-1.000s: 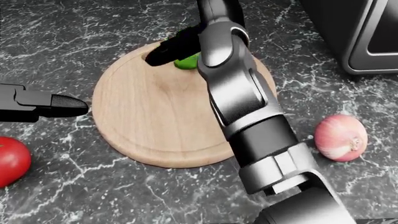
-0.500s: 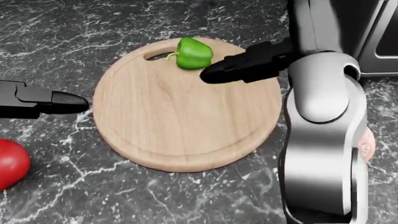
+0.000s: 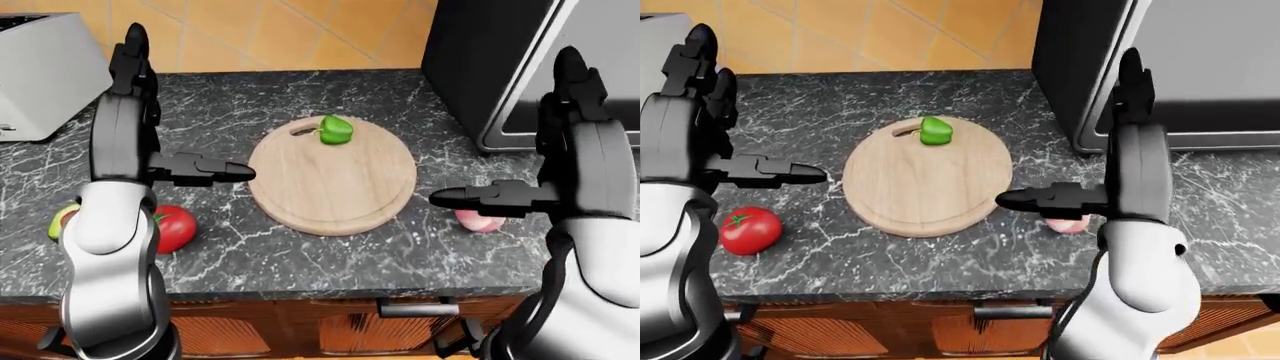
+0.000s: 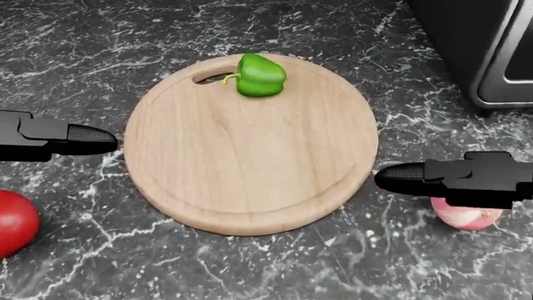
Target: Place the avocado, onion, tomato and bell pepper on the cutting board.
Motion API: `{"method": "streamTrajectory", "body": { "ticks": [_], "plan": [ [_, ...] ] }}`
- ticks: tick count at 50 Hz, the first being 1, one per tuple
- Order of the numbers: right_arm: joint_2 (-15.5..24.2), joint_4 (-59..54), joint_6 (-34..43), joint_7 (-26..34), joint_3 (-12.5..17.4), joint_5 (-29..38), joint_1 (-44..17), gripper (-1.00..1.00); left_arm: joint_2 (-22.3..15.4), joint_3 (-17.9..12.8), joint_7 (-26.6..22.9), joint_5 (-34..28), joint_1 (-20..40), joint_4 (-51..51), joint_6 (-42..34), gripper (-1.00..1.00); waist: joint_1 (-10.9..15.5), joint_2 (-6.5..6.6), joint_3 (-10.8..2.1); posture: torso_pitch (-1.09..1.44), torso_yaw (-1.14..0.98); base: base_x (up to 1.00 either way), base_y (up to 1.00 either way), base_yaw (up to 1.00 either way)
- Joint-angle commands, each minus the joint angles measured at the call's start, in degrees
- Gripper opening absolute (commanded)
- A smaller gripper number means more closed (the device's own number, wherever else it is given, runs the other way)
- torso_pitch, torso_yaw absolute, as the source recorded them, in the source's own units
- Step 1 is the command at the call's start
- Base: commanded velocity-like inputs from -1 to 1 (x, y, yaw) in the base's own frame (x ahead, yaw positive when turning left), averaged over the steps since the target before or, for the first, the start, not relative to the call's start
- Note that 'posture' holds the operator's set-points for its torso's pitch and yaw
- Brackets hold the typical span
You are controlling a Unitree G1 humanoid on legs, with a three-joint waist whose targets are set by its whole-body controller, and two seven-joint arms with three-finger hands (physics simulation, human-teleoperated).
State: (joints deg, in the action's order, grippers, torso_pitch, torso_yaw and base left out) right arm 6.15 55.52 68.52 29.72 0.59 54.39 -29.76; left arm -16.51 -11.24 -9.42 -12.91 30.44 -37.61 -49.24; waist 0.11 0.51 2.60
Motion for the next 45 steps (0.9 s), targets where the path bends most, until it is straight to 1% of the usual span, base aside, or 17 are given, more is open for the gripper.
{"method": "streamTrajectory", "body": {
  "ticks": [1, 4, 7, 9, 11, 12, 14, 16, 20, 22, 26, 29, 30, 32, 35, 36, 45],
  "plan": [
    [1.1, 2.1, -1.1, 0.1, 0.8, 0.2, -0.3, 1.00, -0.5, -0.4, 0.3, -0.3, 1.5, -1.6, 1.3, 1.00, 0.0, 0.02, -1.29, 0.00, 0.00, 0.00, 0.00, 0.00],
    [1.5, 4.1, -1.2, -0.2, 2.0, -0.1, 1.9, 1.00, -0.6, -0.8, 0.3, -0.1, 1.6, -1.9, 1.0, 1.00, 0.0, 0.00, -1.32, 0.00, 0.00, 0.00, 0.00, 0.00],
    [-0.7, 4.5, -3.6, -0.2, 3.4, 0.0, 4.5, 1.00, -0.6, -0.6, 0.4, -0.1, 1.3, -1.6, 1.4, 1.00, -0.1, 0.01, -1.28, 0.00, 0.00, 0.00, 0.00, 0.00],
    [-1.8, 4.5, -5.0, 0.7, 4.9, 0.9, 5.5, 1.00, -0.8, -0.7, 0.4, 0.0, 1.5, -1.5, 1.3, 1.00, -0.1, 0.03, -1.33, 0.00, 0.00, 0.00, 0.00, 0.00],
    [-2.4, 4.5, -6.3, 0.3, 5.3, 0.9, 6.9, 1.00, -0.8, -0.7, 0.5, 0.0, 1.5, -1.5, 1.4, 1.00, -0.1, 0.03, -1.42, 0.00, 0.00, 0.00, 0.00, 0.00],
    [-3.1, 4.5, -7.4, -0.5, 6.1, -0.1, 8.1, 1.00, -0.8, -0.8, 0.5, 0.1, 1.5, -1.5, 1.4, 1.00, -0.2, 0.04, -1.44, 0.00, 0.00, 0.00, 0.00, 0.00],
    [-3.0, 4.5, -8.9, -4.2, 7.5, -4.3, 11.2, 1.00, -0.7, -0.7, 0.7, 0.2, 1.5, -1.4, 1.5, 1.00, -0.2, 0.05, -1.47, 0.00, 0.00, 0.00, 0.00, 0.00],
    [-2.3, 4.2, -9.5, -7.8, 8.2, -8.1, 13.1, 1.00, -0.8, -0.7, 0.7, 0.2, 1.7, -1.2, 1.5, 1.00, -0.1, -0.02, -1.56, 0.00, 0.00, 0.00, 0.00, 0.00],
    [-0.7, 4.2, -8.7, -12.0, 8.3, -12.3, 15.3, 1.00, -1.1, -0.6, 0.5, 0.2, 2.2, -1.2, 1.1, 1.00, -0.1, -0.17, -1.69, 0.00, 0.00, 0.00, 0.00, 0.00],
    [-1.1, 3.3, -10.2, -14.2, 8.7, -14.5, 17.7, 1.00, -1.2, -0.6, 0.4, 0.2, 2.5, -1.3, 0.8, 1.00, -0.1, -0.22, -1.67, 0.00, 0.00, 0.00, 0.00, 0.00],
    [-0.8, 2.9, -11.3, -16.3, 9.4, -17.0, 20.4, 1.00, -1.2, -0.5, 0.3, 0.1, 2.6, -1.4, 0.6, 1.00, -0.1, -0.41, -1.72, 0.00, 0.00, 0.00, 0.00, 0.00],
    [-0.4, 2.7, -11.6, -17.0, 9.3, -17.7, 21.3, 1.00, -1.1, -0.4, 0.3, 0.1, 2.5, -1.2, 0.8, 1.00, 0.0, -0.48, -1.73, 0.00, 0.00, 0.00, 0.00, 0.00],
    [-0.6, 2.5, -12.4, -17.4, 9.4, -18.2, 22.2, 1.00, -1.0, -0.4, 0.4, 0.1, 2.4, -1.2, 0.9, 1.00, 0.0, -0.49, -1.72, 0.00, 0.00, 0.00, 0.00, 0.00],
    [-0.9, 2.1, -13.2, -18.0, 8.5, -18.5, 23.1, 1.00, -0.9, -0.3, 0.3, 0.0, 2.2, -1.0, 1.1, 1.00, 0.0, -0.50, -1.72, 0.00, 0.00, 0.00, 0.00, 0.00],
    [-1.2, 1.3, -15.0, -18.5, 8.9, -19.3, 24.1, 1.00, -0.9, -0.5, 0.3, -0.1, 2.1, -1.1, 1.1, 1.00, 0.0, -0.54, -1.78, 0.00, 0.00, 0.00, 0.00, 0.00],
    [-1.3, 0.6, -16.0, -19.0, 8.5, -19.4, 24.7, 1.00, -0.8, -0.4, 0.3, -0.1, 2.0, -1.2, 1.2, 1.00, 0.0, -0.56, -1.79, 0.00, 0.00, 0.00, 0.00, 0.00],
    [-2.1, -1.6, -17.0, -20.6, 7.2, -20.1, 24.2, 1.00, -0.6, -0.5, 0.4, -0.1, 1.4, -0.9, 1.8, 1.00, 0.0, -0.55, -1.88, 0.00, 0.00, 0.00, 0.00, 0.00]
  ]
}}
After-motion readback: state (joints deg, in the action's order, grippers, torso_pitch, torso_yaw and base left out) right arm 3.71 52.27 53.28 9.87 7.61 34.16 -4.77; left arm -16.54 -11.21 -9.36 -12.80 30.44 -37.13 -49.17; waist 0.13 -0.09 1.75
